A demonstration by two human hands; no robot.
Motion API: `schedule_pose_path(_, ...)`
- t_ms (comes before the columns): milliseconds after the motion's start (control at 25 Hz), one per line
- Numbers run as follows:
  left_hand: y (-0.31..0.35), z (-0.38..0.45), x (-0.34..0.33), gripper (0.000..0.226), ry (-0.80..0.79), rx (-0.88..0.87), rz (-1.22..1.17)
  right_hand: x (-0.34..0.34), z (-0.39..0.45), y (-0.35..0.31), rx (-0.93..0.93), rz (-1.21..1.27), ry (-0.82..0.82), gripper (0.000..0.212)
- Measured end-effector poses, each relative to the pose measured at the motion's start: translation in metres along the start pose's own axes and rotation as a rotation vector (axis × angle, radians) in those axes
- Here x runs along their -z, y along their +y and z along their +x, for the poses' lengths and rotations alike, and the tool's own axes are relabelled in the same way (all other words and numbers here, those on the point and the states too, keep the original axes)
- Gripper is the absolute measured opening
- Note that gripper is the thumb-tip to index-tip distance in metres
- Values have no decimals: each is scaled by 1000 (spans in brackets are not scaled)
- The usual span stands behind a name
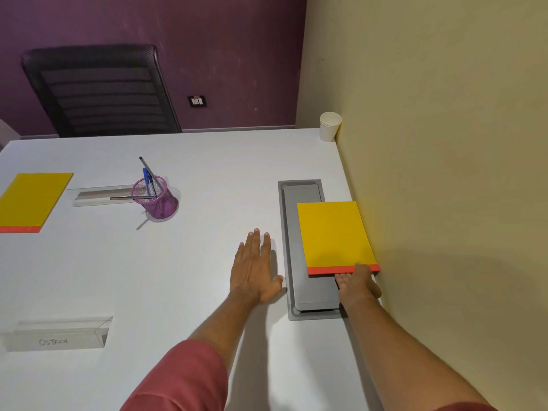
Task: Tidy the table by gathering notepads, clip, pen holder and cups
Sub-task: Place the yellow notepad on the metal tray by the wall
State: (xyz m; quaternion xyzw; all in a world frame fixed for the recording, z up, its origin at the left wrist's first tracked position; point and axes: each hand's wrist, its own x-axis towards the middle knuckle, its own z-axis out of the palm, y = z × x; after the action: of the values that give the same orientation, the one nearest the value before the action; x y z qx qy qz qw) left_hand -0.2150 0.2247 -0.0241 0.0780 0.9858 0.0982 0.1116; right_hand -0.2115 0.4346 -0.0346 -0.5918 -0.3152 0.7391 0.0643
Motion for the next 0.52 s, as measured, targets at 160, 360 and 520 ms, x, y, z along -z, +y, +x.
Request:
schedule_pose_path(160,-1,-5,2,101,0,2,21,-1,-5,-6,12,-6,66,53)
schedule_pose_path(360,-2,-13,8,100,22,8,35,6,-13,-5,91,-144,142,32)
schedule_pose_path(520,-5,-22,17,100,51,31,29,-1,-29,-1,327,-479,77,32)
